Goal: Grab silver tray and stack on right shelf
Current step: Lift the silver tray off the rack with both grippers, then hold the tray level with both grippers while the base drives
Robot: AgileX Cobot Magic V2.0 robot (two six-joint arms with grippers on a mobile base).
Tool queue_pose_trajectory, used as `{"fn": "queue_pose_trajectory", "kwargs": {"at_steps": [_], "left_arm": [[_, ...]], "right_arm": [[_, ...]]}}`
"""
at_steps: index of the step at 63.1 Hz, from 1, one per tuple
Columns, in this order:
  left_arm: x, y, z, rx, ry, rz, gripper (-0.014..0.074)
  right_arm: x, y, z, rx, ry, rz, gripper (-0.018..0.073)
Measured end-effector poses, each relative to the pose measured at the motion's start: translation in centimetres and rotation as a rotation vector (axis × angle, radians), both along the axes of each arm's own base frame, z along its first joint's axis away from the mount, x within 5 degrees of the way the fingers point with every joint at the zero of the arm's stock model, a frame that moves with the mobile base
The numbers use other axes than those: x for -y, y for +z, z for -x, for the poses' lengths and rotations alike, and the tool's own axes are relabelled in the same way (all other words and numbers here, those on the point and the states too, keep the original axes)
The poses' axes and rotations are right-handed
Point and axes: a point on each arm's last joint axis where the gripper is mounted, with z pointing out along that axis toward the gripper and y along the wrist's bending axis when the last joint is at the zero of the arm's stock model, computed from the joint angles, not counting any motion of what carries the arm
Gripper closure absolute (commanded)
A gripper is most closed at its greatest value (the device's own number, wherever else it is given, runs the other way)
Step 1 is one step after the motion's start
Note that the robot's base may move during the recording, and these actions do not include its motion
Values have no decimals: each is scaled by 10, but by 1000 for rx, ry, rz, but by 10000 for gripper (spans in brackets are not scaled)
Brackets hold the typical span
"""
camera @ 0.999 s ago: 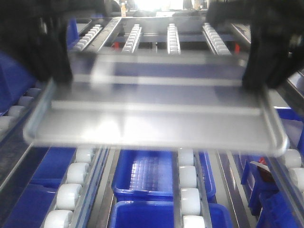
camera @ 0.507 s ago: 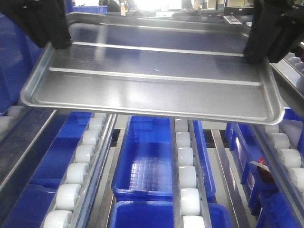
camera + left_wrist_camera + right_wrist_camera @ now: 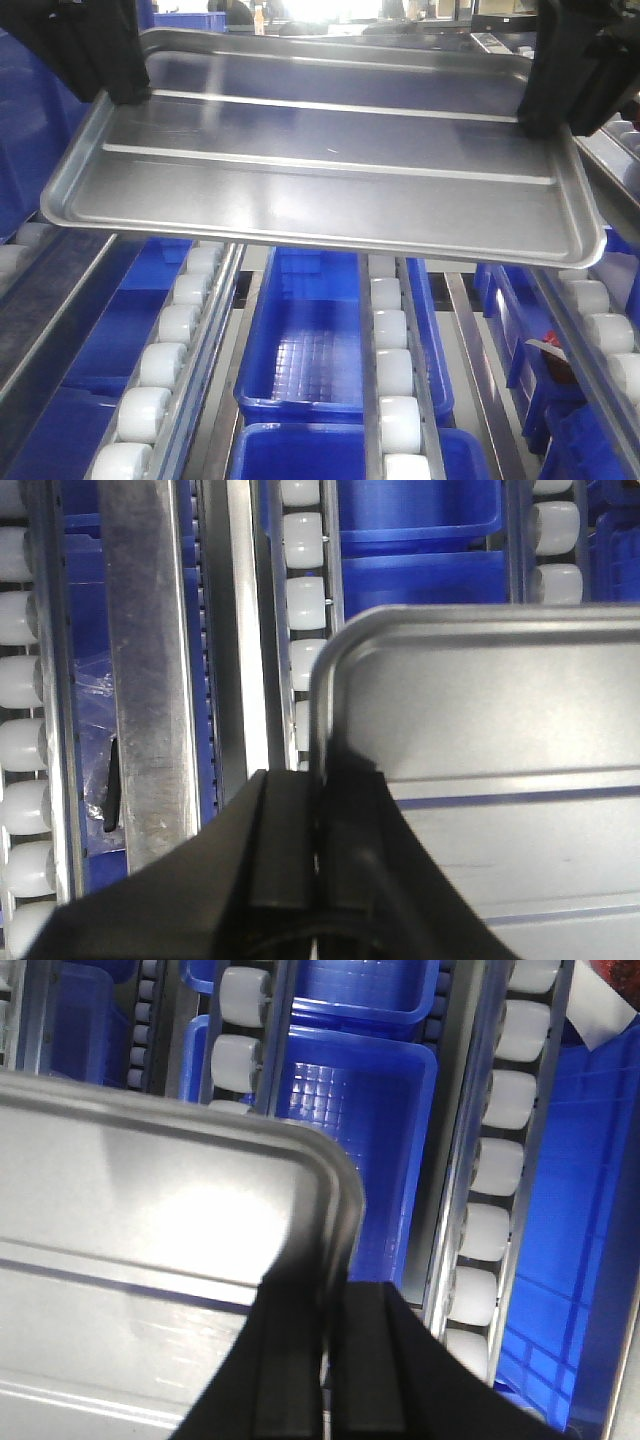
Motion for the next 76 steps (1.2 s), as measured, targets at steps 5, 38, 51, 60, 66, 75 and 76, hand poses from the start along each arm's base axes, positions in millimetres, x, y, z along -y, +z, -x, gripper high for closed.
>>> {"fn": "queue_pose_trajectory", "kwargs": {"at_steps": [5,38,51,60,66,75,76], "left_arm": [[0,0,0,-1,0,-1,689],[0,0,1,-2,-1,-2,689],[0,0,1,-3,-1,-3,689],[0,0,1,-3,-1,-3,689],[0,0,1,-3,-1,-3,689],[0,0,1,-3,-1,-3,689],[0,0,1,-3,-1,-3,689]], "right_arm": [[0,0,0,-2,0,1,502],[0,0,0,-3,-1,2,502],[0,0,0,-3,-1,1,502],[0,0,0,-3,-1,1,502],[0,0,0,-3,-1,1,502],[0,0,0,-3,-1,1,502],[0,0,0,-3,-1,1,502]]}}
